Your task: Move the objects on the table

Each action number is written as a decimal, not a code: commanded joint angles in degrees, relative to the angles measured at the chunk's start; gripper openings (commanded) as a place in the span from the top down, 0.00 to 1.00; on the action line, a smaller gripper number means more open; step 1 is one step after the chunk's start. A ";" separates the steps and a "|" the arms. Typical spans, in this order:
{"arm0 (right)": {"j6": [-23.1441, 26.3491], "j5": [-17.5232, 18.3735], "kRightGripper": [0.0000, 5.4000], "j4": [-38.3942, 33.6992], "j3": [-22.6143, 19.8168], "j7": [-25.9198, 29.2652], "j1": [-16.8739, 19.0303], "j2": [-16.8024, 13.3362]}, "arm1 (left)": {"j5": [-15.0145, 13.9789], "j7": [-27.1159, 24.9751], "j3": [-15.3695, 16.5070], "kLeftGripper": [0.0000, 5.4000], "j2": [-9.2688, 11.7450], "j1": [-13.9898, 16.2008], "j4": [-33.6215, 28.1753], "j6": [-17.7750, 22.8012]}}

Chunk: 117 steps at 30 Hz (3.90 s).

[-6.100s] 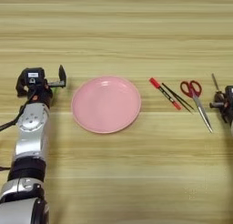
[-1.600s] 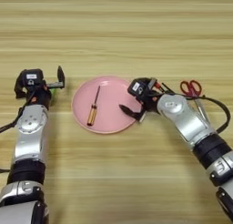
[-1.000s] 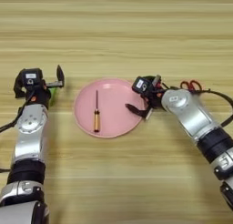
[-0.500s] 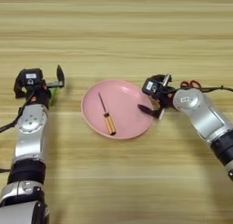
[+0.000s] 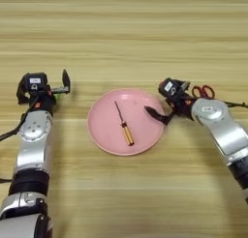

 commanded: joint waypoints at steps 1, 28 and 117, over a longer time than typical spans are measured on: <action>0.78 2.23 0.00 -2.21 -2.46 -0.94 1.90 0.15 | 0.01 -0.42 -0.20 0.00 0.00 0.01 0.67 0.82; -9.50 6.93 0.00 5.63 -17.71 -12.17 5.09 -4.35 | 0.44 0.13 -0.24 0.00 -0.04 0.03 0.76 0.36; -14.21 5.53 0.00 33.78 -20.01 -15.89 1.33 -13.16 | 0.02 0.67 0.37 0.00 0.13 -0.26 0.74 0.57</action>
